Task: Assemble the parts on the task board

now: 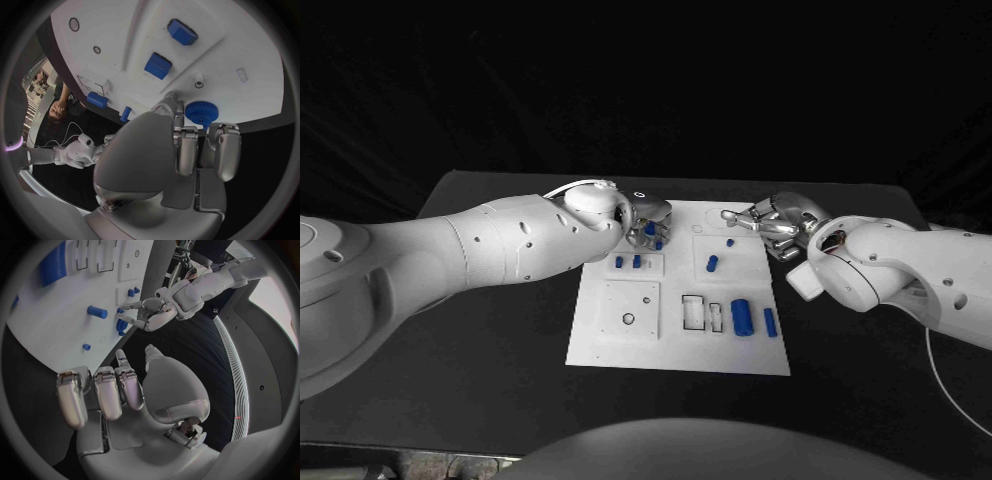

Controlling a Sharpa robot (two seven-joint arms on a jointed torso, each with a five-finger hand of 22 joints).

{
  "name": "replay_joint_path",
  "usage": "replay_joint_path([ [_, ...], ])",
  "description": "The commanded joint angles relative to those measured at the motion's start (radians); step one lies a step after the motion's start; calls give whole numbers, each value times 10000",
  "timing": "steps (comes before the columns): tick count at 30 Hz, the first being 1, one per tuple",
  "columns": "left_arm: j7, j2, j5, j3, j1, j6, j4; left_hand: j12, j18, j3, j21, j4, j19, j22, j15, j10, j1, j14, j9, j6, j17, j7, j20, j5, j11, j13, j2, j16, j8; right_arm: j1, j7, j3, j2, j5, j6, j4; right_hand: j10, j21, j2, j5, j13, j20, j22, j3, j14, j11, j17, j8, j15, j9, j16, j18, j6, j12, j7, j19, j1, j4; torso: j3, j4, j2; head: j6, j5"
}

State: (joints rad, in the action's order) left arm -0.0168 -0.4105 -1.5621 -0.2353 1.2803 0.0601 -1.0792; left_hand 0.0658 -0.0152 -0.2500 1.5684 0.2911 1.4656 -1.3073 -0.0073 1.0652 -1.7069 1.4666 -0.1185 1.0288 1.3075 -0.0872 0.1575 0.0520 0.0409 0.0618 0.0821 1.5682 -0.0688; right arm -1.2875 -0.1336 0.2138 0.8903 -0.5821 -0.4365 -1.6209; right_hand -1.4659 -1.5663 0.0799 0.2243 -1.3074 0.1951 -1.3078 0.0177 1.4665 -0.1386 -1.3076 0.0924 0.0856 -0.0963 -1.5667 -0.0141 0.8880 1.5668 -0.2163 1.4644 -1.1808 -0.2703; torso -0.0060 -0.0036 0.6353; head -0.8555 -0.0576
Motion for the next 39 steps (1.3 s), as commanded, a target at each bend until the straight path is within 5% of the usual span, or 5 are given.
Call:
replay_joint_path([
  [1, 105, 46, -14, -10, -20, -100, 5, -19, 152, -15, 24, 9, 1052, -2635, 76, 46, 105, 1042, 13, 46, 2633, -24, -70, -33, 41, -10, 11, 26, -10, 4, 2, -1, 0, -16, 147, -12, -1049, -45, 41, 28, -2634, 80, -2630, 64, 1043, -94, -2632, 59, 89, -9, -41, 141, -57, 39, 17, 1064, -29, -19, 0, 0, 0, -1, 1],
  [39, 130, 98, -1, -10, -27, -445, 80, 140, 152, -322, 24, -60, 1052, -2635, 8, 760, 3, 1042, -45, 641, 2633, 14, -62, -31, -50, 26, -56, 26, -251, 4, -8, -1, -42, -14, 156, -18, -1049, -45, 41, 28, -2634, 80, -2630, 64, 1043, -94, -2632, 59, 89, -9, -41, 141, -57, 39, 17, 1064, -29, -19, -4, -3, -4, -12, 3],
])
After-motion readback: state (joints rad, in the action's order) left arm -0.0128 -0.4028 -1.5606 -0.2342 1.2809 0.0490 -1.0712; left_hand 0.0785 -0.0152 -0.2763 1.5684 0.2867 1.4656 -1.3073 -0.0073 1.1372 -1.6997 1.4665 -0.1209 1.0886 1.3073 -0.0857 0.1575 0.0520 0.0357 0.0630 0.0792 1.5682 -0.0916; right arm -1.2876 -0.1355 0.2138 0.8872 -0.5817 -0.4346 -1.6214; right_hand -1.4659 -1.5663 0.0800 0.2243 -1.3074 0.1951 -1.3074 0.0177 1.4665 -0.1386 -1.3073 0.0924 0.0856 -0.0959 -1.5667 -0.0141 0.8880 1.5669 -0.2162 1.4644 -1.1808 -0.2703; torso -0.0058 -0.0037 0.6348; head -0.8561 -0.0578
